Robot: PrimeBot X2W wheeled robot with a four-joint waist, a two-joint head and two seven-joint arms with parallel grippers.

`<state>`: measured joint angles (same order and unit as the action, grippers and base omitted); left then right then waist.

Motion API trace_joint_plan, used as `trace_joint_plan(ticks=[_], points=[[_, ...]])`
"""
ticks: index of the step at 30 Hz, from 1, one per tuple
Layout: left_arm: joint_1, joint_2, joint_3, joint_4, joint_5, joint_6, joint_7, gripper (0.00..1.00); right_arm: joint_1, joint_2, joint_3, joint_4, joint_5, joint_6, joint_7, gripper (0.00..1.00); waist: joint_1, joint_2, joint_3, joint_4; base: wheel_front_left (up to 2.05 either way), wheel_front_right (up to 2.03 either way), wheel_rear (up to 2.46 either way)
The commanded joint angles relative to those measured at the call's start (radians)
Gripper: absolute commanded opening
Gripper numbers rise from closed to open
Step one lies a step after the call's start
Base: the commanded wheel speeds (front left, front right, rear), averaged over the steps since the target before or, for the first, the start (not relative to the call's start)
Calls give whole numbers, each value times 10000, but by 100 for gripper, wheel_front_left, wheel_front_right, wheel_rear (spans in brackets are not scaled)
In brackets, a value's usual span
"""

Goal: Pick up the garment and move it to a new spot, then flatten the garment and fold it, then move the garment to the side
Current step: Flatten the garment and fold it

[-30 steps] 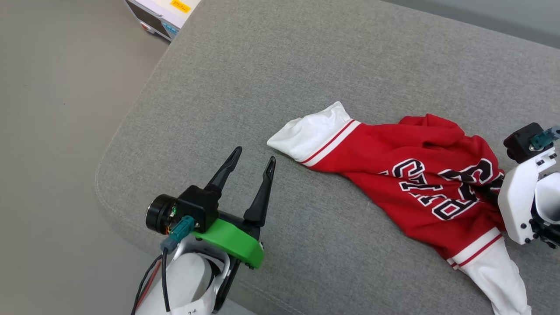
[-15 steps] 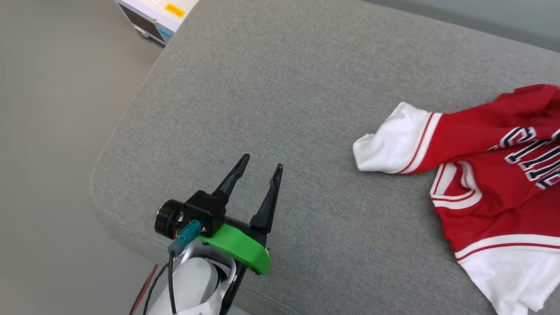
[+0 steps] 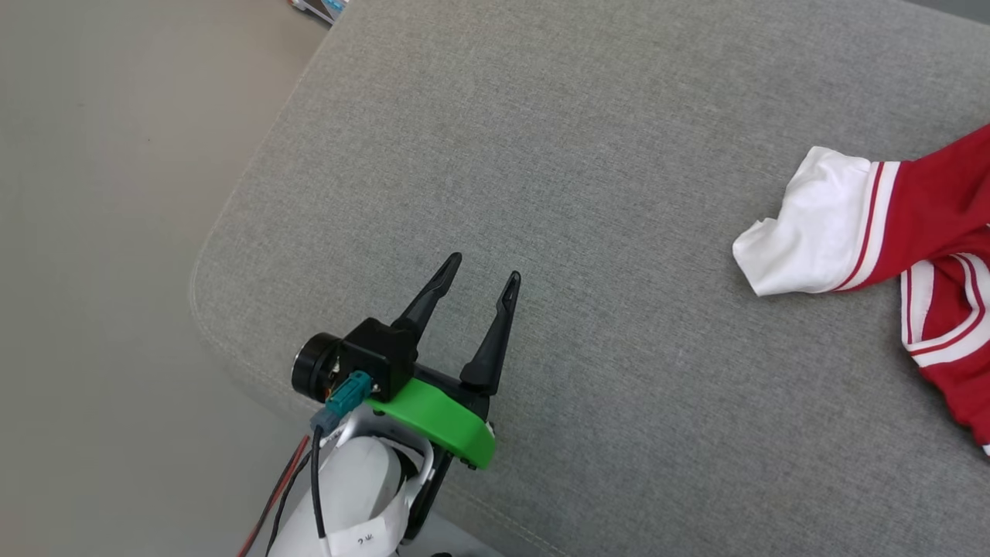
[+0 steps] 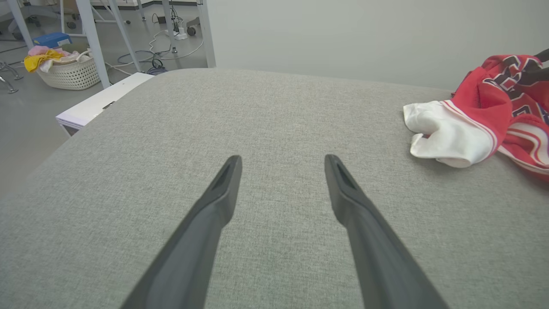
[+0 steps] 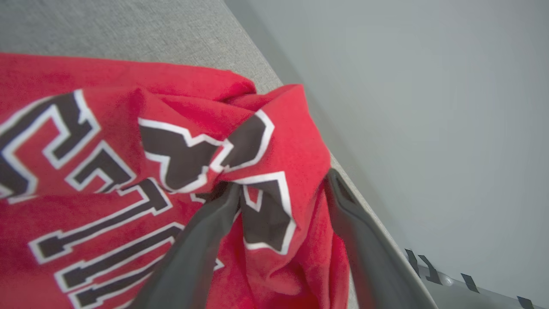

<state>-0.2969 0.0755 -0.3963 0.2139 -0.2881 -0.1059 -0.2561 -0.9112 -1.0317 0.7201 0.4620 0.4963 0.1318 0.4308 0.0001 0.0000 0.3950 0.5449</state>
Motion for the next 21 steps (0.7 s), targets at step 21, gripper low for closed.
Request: trace_joint_plan(ticks=[21], points=[[346,390,585,378,-324,-217,-57,100,2891,2644,-2516,-508,1587,-11,-4074,100,-1,0,-2168,-2776,0,0,0]])
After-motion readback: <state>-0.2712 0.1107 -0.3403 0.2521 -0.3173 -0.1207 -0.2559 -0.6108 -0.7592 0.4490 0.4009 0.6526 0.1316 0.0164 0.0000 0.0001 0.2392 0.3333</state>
